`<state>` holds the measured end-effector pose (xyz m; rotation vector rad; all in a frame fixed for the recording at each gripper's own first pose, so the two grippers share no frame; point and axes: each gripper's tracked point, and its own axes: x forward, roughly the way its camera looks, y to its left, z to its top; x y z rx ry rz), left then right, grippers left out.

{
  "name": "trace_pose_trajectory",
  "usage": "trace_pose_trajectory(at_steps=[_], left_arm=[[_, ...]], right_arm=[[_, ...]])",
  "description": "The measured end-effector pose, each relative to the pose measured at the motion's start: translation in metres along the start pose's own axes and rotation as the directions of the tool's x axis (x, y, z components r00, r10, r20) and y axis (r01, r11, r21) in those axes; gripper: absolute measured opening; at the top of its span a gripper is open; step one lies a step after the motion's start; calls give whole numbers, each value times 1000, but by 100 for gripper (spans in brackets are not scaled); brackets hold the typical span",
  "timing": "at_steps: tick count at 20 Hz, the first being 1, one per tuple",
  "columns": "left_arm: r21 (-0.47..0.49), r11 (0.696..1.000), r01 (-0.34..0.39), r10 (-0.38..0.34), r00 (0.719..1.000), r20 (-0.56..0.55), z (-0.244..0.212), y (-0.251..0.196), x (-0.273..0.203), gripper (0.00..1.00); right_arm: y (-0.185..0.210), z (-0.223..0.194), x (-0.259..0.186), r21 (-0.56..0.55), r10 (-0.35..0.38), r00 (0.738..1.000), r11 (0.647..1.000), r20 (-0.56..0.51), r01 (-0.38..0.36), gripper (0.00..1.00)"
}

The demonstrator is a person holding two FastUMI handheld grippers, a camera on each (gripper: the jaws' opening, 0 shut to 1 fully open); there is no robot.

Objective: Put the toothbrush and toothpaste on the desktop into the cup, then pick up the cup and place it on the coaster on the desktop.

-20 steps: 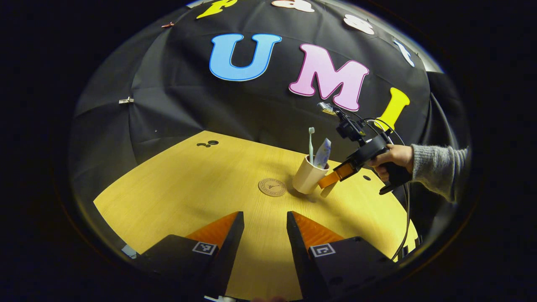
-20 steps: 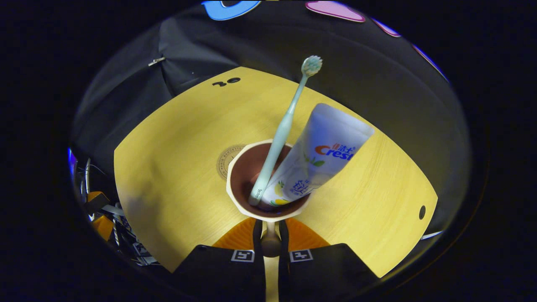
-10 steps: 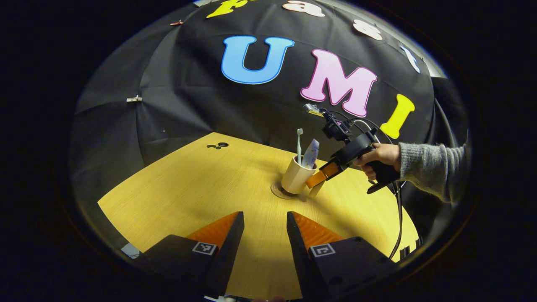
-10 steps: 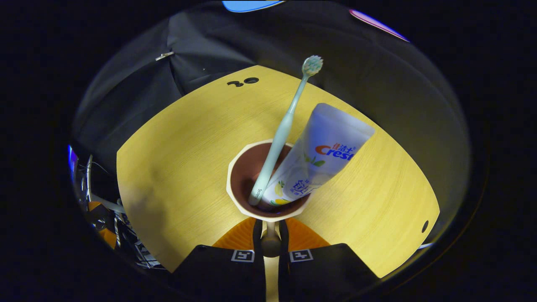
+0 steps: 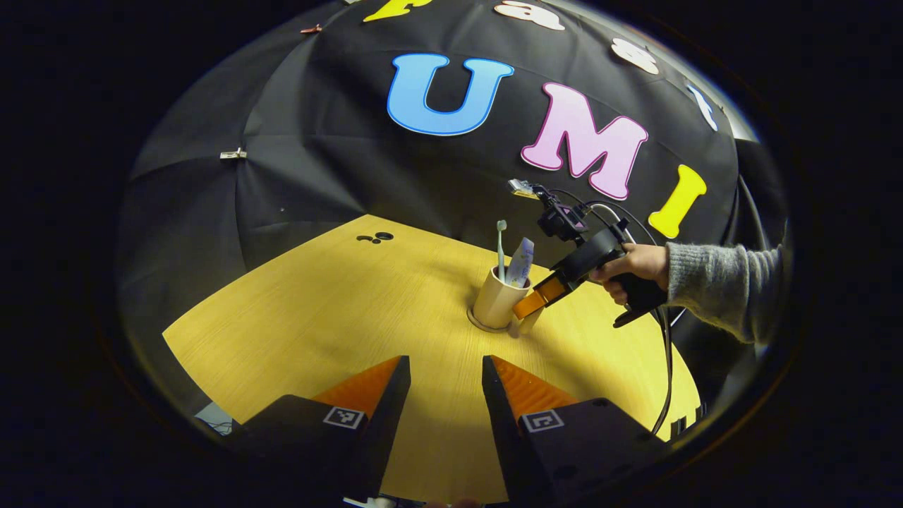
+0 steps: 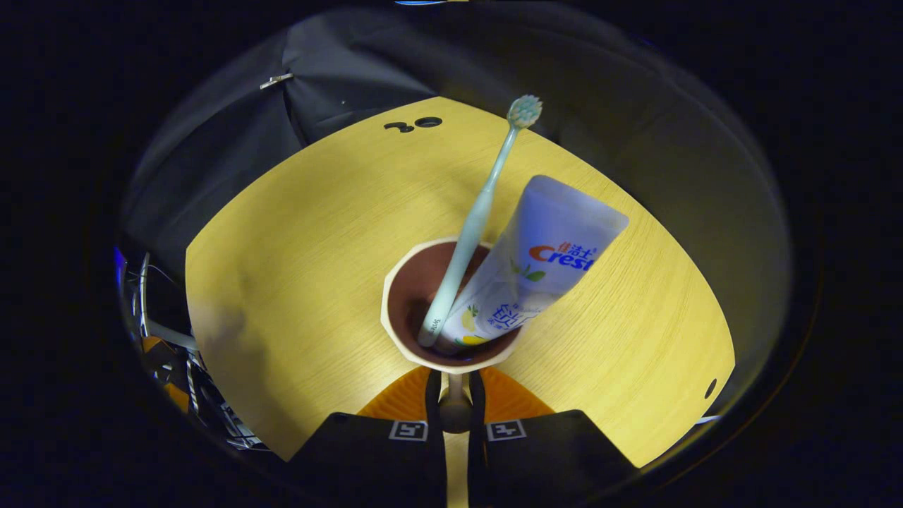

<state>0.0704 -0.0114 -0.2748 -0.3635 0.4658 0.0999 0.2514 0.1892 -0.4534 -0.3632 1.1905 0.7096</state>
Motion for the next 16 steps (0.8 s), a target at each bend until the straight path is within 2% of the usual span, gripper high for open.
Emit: trace_pose_trajectory(at_steps=[4, 5, 7, 10, 11, 13, 15, 16], left_arm=[[-7, 1000, 5, -5, 1000, -11, 1, 1, 4, 66], [-7, 1000, 9, -10, 1000, -9, 2, 0, 5, 66], [-2, 1000, 15, -15, 1000, -6, 7, -3, 6, 66], [7, 1000, 21, -20, 1000, -7, 9, -5, 5, 66], [9, 1000, 20, -20, 1000, -9, 9, -4, 5, 66], [11, 1000, 17, -16, 1000, -12, 5, -2, 4, 66], [12, 1000, 14, -13, 1000, -9, 8, -3, 4, 66], [12, 1000, 14, -14, 1000, -8, 10, -5, 3, 66]], right_arm=[[-4, -4, -7, -8, -15, 1000, 1000, -11, 15, 17], [-4, -4, -8, -7, -21, 1000, 1000, -12, 21, 23], [-6, -14, -9, -10, -30, 998, 1000, -48, 29, 29], [-7, -11, -10, -10, -44, 999, 999, -26, 43, 35], [-8, -7, -12, -3, -47, 999, 999, -11, 47, 43], [-9, -6, -17, 12, -53, 999, 999, -5, 53, 52], [-13, -6, -21, 8, -65, 998, 998, 6, 65, 56], [-15, -4, -23, 9, -69, 998, 998, 15, 69, 54]])
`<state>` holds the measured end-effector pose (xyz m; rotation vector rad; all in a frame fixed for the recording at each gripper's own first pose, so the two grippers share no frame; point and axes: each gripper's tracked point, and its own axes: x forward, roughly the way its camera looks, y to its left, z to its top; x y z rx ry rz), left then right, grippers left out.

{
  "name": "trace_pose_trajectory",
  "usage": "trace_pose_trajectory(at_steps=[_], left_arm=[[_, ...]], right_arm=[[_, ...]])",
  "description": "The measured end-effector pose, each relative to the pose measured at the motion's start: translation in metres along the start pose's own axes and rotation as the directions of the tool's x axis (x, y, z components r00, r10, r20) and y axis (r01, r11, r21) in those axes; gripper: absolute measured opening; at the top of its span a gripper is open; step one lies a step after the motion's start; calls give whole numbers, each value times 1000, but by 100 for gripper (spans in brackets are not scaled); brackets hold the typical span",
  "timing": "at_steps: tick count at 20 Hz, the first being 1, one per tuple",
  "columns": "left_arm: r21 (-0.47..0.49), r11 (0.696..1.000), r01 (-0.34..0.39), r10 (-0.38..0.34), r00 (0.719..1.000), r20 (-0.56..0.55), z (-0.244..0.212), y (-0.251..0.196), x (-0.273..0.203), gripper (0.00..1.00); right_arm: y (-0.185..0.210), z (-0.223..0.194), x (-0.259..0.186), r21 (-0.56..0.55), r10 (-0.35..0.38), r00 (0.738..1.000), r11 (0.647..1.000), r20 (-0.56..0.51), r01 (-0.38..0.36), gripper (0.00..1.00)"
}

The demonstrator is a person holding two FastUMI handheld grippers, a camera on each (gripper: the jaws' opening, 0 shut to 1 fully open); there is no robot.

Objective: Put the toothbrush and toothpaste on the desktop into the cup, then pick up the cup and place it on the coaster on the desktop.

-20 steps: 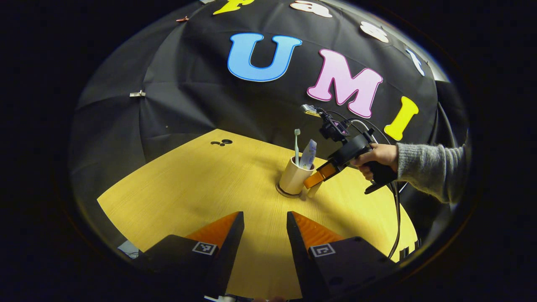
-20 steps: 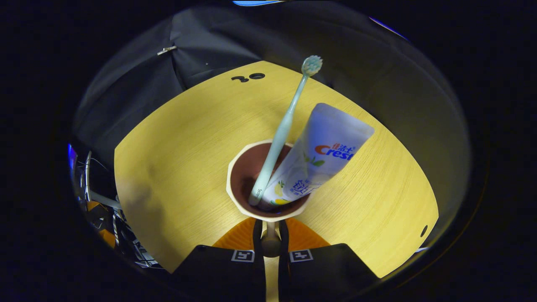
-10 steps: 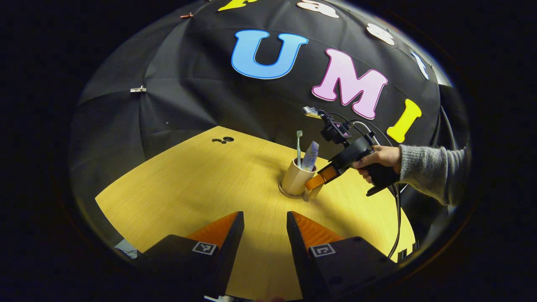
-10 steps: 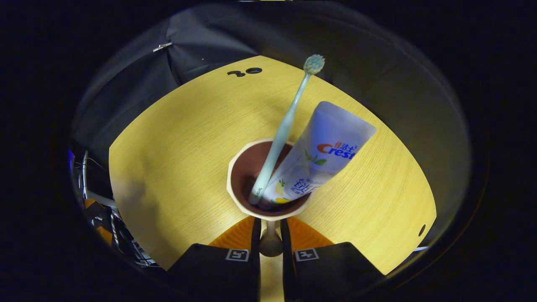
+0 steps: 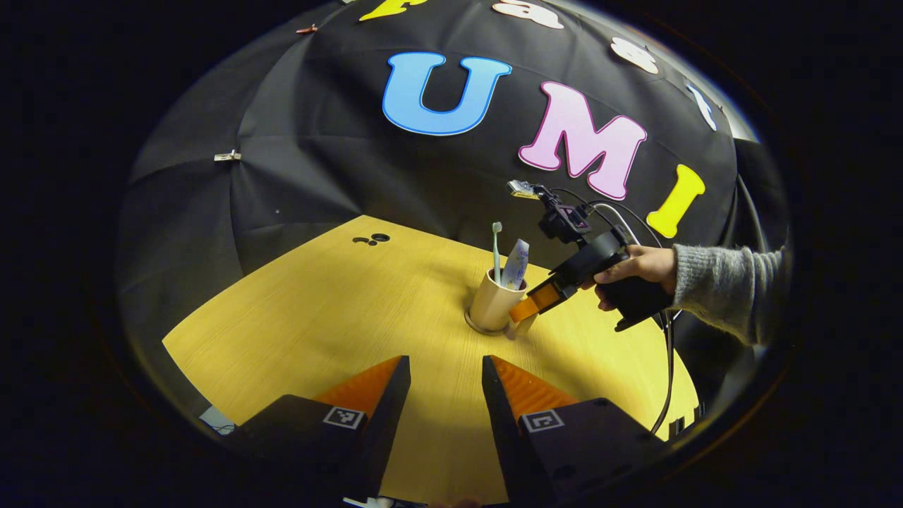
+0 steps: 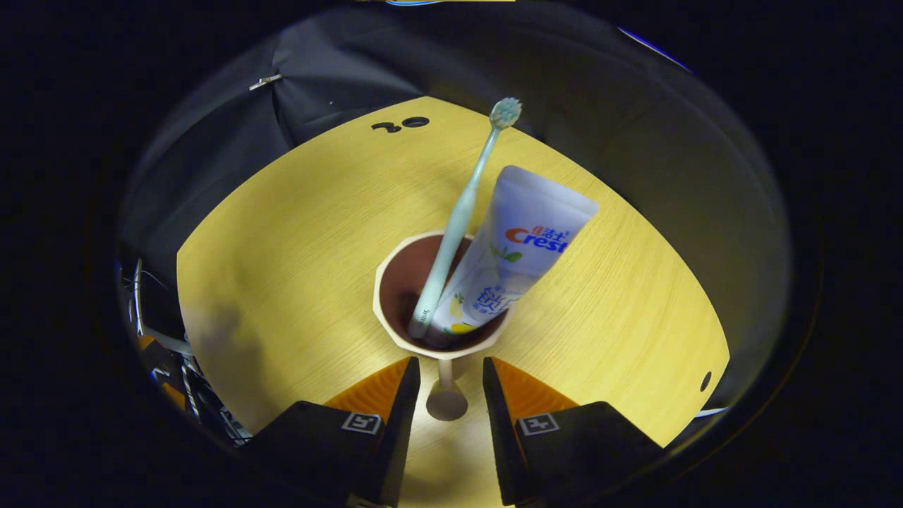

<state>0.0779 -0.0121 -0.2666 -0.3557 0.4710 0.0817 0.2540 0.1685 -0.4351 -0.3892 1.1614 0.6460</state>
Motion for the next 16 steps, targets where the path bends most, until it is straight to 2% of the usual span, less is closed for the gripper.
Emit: trace_pose_trajectory(at_steps=[4, 7, 9, 13, 16], left_arm=[[-44, 999, 13, -12, 1000, 25, 18, -12, -4, 66], [-39, 999, 22, -20, 999, 46, 35, -21, -7, 66], [-12, 999, 38, -37, 998, 57, 46, -29, -8, 66], [83, 995, 54, -61, 994, 89, 71, -45, -14, 68], [134, 989, 60, -75, 992, 106, 87, -59, -21, 68]], right_arm=[[-7, 11, -24, 33, -13, 997, 999, 80, 10, 55], [-8, 16, -52, 64, -6, 988, 998, 153, -4, 58], [-9, 19, -75, 78, -11, 976, 997, 219, -6, 57], [-1, 20, -133, 97, 2, 940, 995, 342, -37, 60], [3, 14, -171, 108, -20, 913, 994, 408, -27, 61]])
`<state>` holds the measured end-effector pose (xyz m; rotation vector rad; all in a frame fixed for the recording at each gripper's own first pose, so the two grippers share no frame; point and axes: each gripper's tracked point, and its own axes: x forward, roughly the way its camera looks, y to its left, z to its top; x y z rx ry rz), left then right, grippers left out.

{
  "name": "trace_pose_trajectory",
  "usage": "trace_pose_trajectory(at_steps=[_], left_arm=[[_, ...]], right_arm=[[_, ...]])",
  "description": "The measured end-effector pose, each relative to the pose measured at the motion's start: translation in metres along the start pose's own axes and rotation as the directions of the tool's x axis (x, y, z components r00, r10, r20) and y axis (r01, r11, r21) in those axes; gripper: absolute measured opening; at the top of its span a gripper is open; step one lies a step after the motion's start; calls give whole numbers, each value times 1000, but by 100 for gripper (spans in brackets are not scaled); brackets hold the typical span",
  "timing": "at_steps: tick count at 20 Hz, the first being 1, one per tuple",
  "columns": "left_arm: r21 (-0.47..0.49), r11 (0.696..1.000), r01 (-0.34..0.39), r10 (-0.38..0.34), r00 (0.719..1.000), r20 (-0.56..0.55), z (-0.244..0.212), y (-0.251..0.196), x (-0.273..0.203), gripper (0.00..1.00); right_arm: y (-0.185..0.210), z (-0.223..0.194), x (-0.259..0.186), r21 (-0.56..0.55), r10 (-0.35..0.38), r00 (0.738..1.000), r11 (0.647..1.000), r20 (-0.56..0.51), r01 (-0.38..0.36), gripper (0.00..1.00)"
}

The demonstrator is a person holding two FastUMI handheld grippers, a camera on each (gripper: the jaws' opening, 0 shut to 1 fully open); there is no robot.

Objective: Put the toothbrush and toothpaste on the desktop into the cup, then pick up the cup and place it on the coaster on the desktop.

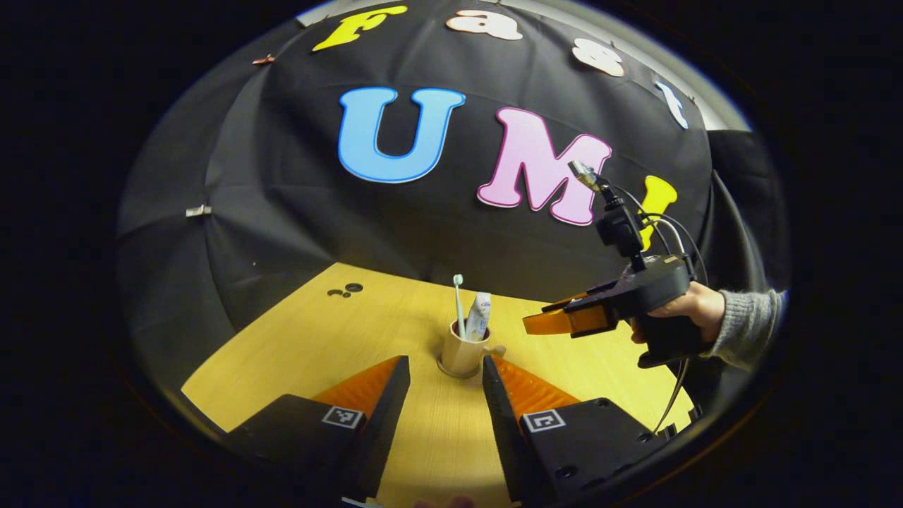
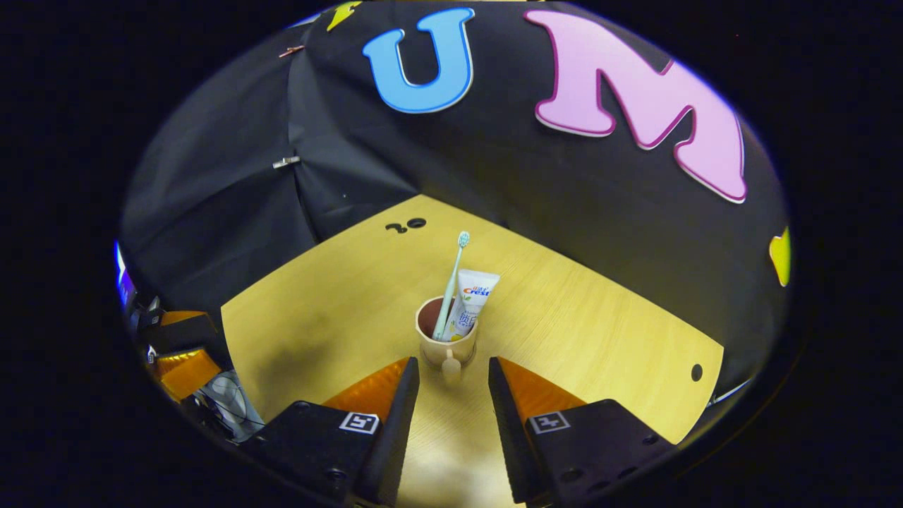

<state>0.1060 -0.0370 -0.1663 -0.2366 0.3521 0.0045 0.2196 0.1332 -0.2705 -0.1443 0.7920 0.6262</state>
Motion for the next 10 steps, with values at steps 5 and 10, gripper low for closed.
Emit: trace_pose_trajectory(at_steps=[5, 10], left_arm=[[63, 997, 37, -40, 998, 54, 32, -28, -20, 68], [138, 989, 56, -72, 991, 115, 58, -54, -50, 71]], right_arm=[[15, 6, -76, 22, -44, 988, 999, 149, 41, 64], [35, -4, -134, 90, -74, 969, 994, 237, 54, 68]])
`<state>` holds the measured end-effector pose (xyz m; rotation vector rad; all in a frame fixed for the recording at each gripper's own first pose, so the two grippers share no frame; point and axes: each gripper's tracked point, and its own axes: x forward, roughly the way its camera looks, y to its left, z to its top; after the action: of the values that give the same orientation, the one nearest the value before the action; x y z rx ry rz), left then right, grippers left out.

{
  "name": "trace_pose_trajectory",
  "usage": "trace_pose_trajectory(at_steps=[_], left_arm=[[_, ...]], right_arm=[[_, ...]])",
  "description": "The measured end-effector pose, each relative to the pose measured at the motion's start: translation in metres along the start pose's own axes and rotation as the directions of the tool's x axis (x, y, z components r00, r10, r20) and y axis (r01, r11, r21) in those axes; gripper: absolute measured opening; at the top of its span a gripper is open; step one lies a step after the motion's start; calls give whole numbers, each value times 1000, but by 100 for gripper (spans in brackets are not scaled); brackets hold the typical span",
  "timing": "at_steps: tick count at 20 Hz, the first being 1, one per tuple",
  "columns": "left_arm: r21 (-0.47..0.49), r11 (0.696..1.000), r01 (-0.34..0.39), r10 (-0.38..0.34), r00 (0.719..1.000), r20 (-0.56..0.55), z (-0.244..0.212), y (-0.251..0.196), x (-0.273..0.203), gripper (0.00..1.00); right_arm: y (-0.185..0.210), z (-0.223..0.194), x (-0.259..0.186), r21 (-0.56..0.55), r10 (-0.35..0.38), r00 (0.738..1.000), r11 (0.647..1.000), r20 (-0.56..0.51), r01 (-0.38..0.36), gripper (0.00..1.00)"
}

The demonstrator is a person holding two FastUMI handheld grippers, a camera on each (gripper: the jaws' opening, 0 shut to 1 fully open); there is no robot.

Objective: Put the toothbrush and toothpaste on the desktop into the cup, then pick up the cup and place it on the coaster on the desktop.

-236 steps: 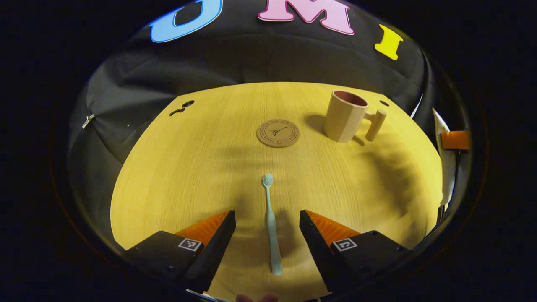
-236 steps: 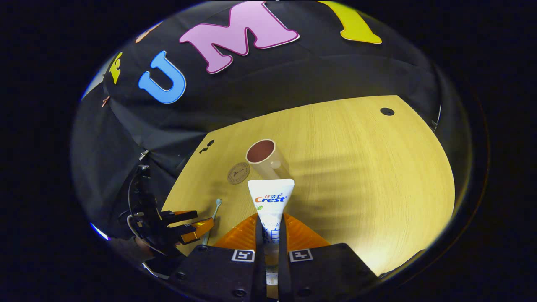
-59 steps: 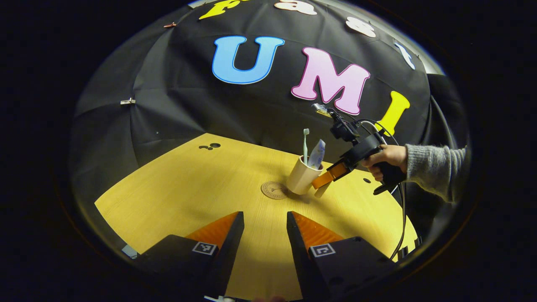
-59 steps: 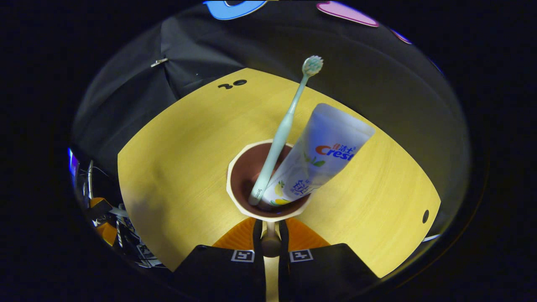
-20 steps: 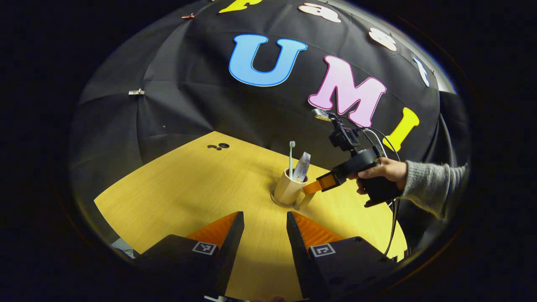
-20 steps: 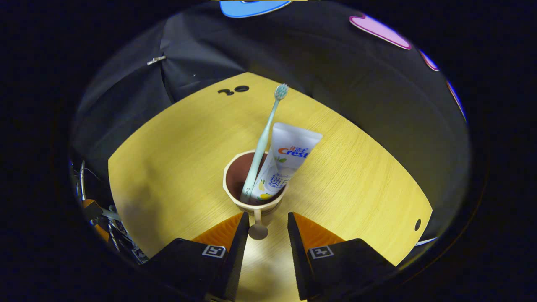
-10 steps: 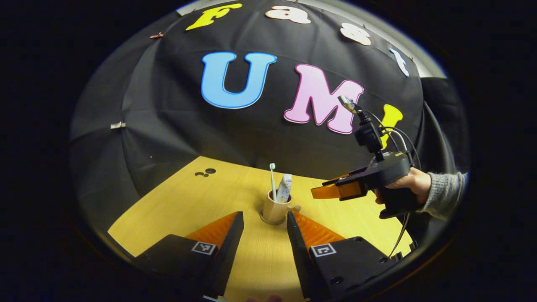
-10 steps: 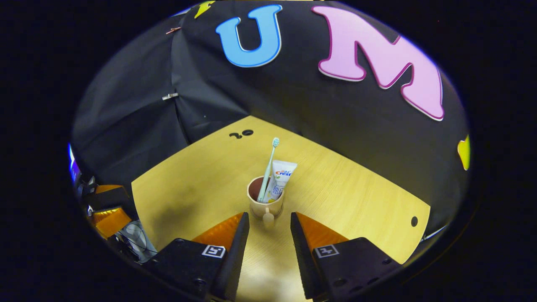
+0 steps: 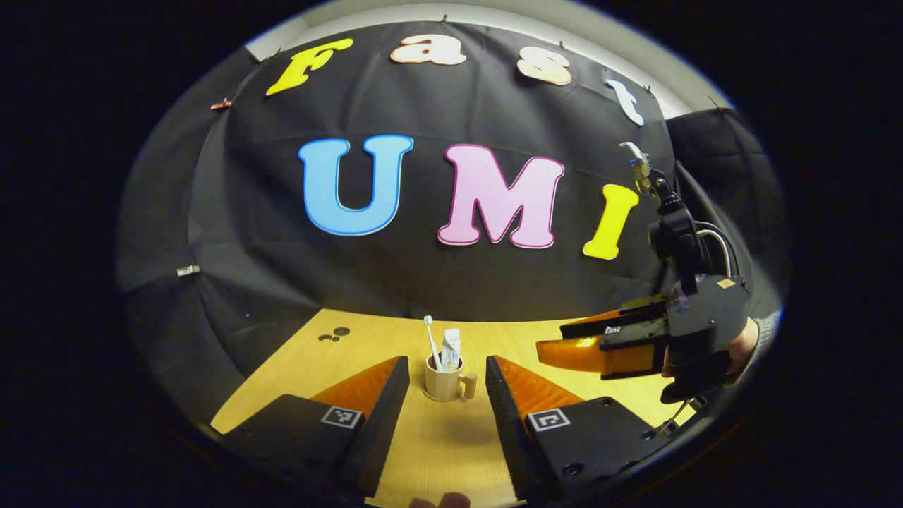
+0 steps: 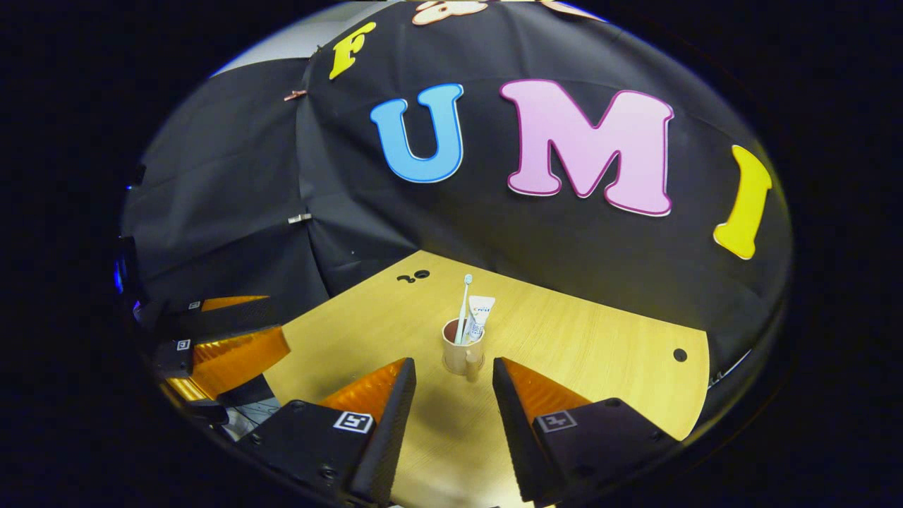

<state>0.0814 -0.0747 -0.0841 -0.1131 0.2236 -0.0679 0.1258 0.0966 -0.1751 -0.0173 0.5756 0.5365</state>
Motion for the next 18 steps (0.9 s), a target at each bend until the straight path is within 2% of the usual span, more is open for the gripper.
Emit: trace_pose_trajectory(at_steps=[2, 3, 4, 8, 11, 15, 18], left_arm=[[18, 1000, 19, -19, 1000, 20, 10, -13, -10, 73], [25, 999, 25, -25, 999, 24, 12, -18, -14, 75], [29, 999, 29, -30, 999, 28, 15, -24, -19, 77], [47, 995, 83, -85, 995, 49, 28, -51, -33, 82], [81, 992, 92, -97, 993, 67, 32, -59, -46, 86], [95, 992, 89, -99, 989, 106, 41, -66, -55, 94], [103, 991, 81, -94, 988, 119, 45, -65, -58, 95]], right_arm=[[-6, -3, -25, -24, -39, 998, 999, 41, 40, 81], [-9, -3, -40, -36, -55, 996, 998, 72, 57, 78], [-8, -2, -52, -40, -65, 993, 997, 96, 69, 79], [-2, 5, -93, -26, -76, 982, 996, 174, 82, 88], [-4, 11, -115, -43, -95, 970, 993, 223, 107, 97], [-2, 23, -138, -28, -107, 953, 992, 282, 119, 97], [-4, 31, -147, -25, -116, 940, 991, 321, 131, 98]])
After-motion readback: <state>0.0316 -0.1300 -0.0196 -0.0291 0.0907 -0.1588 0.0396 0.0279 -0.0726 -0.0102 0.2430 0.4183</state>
